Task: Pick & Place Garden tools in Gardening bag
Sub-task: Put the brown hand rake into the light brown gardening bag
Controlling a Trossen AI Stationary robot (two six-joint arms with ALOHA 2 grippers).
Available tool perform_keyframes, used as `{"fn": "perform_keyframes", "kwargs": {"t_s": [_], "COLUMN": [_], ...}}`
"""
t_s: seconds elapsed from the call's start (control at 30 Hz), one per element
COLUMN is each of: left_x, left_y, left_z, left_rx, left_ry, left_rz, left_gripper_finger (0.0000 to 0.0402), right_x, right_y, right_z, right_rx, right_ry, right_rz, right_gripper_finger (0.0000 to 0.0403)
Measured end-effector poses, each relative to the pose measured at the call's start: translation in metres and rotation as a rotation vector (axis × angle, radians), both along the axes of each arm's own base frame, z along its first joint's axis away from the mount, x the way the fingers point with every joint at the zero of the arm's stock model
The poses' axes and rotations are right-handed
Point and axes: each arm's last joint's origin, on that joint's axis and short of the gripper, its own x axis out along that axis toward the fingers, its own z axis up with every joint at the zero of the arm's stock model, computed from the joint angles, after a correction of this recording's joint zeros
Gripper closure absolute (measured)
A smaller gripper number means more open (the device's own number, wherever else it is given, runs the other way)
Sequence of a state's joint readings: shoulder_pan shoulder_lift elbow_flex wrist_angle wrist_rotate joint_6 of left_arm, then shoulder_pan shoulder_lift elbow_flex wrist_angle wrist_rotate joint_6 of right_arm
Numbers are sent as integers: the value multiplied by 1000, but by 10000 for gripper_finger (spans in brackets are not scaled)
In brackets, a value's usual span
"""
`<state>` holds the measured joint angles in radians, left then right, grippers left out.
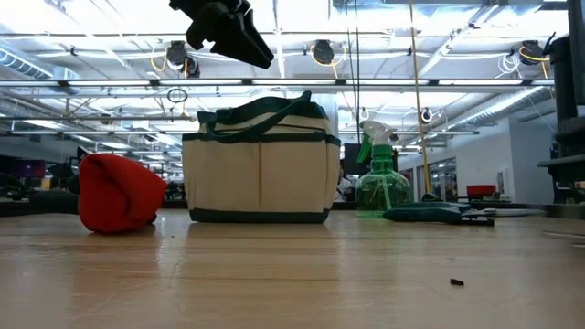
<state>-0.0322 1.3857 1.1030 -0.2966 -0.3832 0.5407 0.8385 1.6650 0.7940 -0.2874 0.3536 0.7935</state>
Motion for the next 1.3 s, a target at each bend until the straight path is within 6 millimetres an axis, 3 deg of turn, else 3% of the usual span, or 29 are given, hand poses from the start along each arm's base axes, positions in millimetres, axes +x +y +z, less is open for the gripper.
{"fn": "perform_keyframes", "kwargs": {"t_s": [0.3,0.4,0.63,0.87,1.07,1.2,1.3], "left_x": [-1,-1,-1,-6,-21,-31,-36], "left_y": [0,0,0,0,1,2,2], "left_z": [-1,-2,-2,1,10,15,18], "left_rx": [1,1,-49,35,53,16,6], "left_ry": [19,20,-1,42,64,61,58], "left_rz": [-1,-1,32,7,30,56,66], "left_gripper_finger": [176,176,176,176,176,176,176], "right_x": [18,24,51,79,94,106,117], "right_y": [-22,-37,-76,-111,-142,-163,-179], "right_z": [6,13,48,89,122,144,143], "right_rx": [-121,-243,-356,-455,-609,-537,-471], "right_ry": [-54,-103,-268,-513,-712,-973,-1093], "right_rz": [15,12,-50,-16,-32,63,126], "right_gripper_finger": [350,350,346,346,346,346,346]}}
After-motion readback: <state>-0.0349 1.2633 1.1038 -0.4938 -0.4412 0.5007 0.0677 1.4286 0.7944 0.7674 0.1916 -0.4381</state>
